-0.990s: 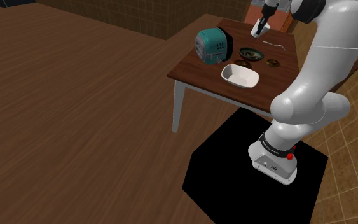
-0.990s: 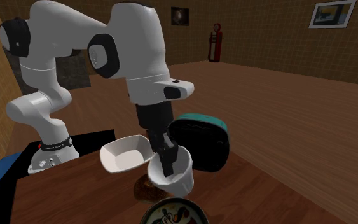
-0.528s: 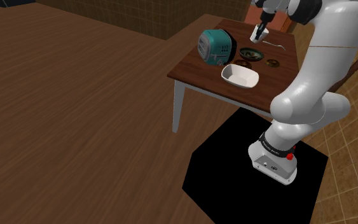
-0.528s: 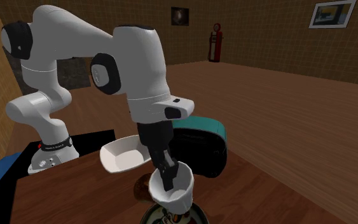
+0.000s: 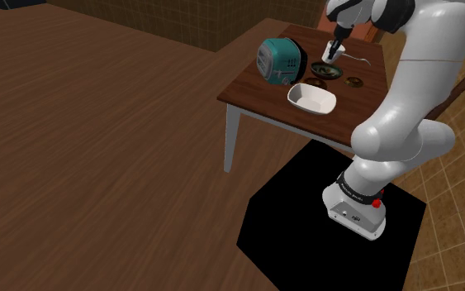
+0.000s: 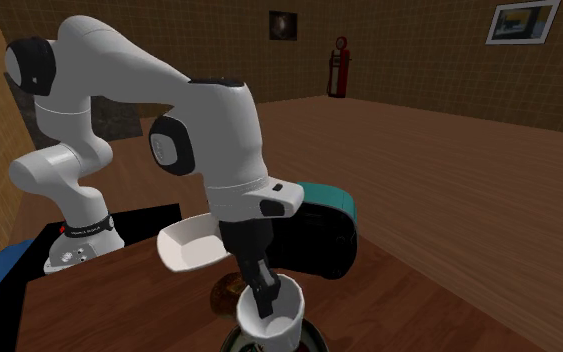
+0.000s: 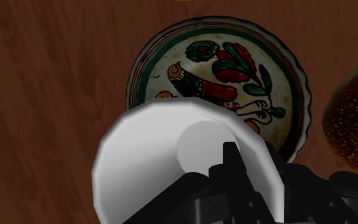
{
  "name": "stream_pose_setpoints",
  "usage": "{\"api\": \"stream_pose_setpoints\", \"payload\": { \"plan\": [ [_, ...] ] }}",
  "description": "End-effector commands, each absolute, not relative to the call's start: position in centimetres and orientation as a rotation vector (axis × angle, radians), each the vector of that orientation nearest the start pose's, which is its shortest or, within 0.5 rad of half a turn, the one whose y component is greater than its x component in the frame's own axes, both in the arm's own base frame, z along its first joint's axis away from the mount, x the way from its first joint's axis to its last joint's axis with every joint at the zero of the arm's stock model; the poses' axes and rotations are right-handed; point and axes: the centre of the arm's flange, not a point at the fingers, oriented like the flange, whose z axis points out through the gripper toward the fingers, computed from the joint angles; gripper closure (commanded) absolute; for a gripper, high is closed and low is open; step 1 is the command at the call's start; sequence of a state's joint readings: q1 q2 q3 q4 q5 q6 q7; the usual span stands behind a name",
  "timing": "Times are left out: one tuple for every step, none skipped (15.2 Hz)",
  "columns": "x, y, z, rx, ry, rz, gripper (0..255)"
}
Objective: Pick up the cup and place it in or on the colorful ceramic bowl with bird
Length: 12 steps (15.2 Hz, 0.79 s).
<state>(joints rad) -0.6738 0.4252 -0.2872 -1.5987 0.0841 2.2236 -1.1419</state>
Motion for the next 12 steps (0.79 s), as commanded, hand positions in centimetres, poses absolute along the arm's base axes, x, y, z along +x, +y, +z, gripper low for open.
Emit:
{"api": "stream_pose_setpoints", "payload": {
  "plan": [
    [42.03, -55.14, 40.55, -3.337, -0.291, -0.121, 255],
    [42.03, -55.14, 39.9, -3.337, -0.291, -0.121, 255],
    [42.03, -55.14, 39.9, -3.337, -0.291, -0.121, 255],
    [42.03, -55.14, 39.9, -3.337, -0.291, -0.121, 255],
    [42.03, -55.14, 39.9, -3.337, -0.291, -0.121, 255],
    [42.03, -55.14, 39.9, -3.337, -0.291, -0.121, 255],
    [42.03, -55.14, 39.9, -3.337, -0.291, -0.121, 255],
    [42.03, -55.14, 39.9, -3.337, -0.291, -0.121, 255],
    [42.03, -55.14, 39.9, -3.337, -0.291, -0.121, 255],
    [42.03, -55.14, 39.9, -3.337, -0.291, -0.121, 0],
    [42.03, -55.14, 39.9, -3.337, -0.291, -0.121, 0],
    [42.03, -55.14, 39.9, -3.337, -0.291, -0.121, 0]
  ]
}}
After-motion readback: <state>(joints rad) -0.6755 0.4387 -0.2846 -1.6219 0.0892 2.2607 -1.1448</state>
